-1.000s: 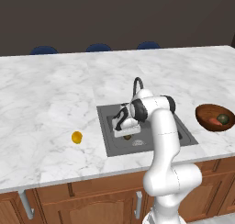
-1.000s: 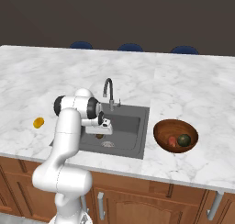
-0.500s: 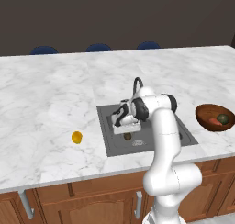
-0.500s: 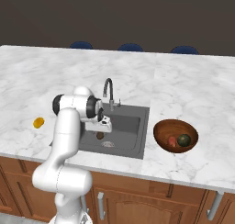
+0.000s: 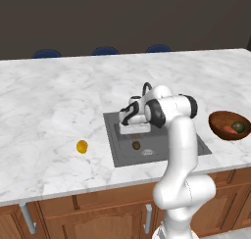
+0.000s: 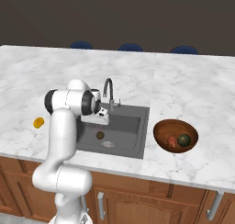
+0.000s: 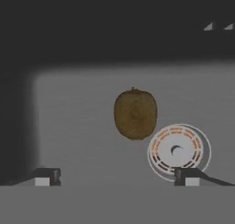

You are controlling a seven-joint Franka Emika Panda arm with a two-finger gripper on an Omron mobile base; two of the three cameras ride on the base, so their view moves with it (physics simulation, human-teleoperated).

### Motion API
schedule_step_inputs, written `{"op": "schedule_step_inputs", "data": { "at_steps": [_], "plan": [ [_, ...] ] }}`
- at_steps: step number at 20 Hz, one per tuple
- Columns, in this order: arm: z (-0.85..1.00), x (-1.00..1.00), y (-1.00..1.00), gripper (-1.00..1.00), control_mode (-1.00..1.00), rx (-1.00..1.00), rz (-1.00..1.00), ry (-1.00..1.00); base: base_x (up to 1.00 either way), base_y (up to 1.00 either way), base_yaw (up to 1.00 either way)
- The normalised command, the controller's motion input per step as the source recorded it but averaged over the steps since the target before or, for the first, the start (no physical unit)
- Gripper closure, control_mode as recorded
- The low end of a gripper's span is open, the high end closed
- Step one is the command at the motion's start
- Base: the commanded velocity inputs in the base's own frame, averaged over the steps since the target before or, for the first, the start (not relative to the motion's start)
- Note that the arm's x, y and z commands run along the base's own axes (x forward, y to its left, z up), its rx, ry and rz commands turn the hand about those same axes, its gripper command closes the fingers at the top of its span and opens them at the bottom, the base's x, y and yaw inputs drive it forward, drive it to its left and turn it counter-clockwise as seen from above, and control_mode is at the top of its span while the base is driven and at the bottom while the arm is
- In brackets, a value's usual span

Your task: There is a mixed pile of frozen fruits and vegetables on the counter. Locate all the frozen vegetables and place the items in a bowl on the counter. Take all the frozen fruits and defrost them in a running sink.

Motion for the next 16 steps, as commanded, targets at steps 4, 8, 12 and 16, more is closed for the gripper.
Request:
{"op": "schedule_step_inputs", "data": {
  "at_steps": [4,8,12,16],
  "plan": [
    [0.4,-0.12,0.46,-1.0,-1.0,-0.01,0.0,-0.02,0.0,0.0,0.0],
    [0.71,-0.29,0.33,-1.0,-1.0,0.0,0.0,-0.01,0.0,0.0,0.0],
    [0.86,-0.38,0.24,-1.0,-1.0,0.0,0.0,-0.06,0.0,0.0,0.0],
    [0.77,-0.37,0.43,-1.0,-1.0,0.0,0.02,-0.13,0.0,0.0,0.0]
  ]
}}
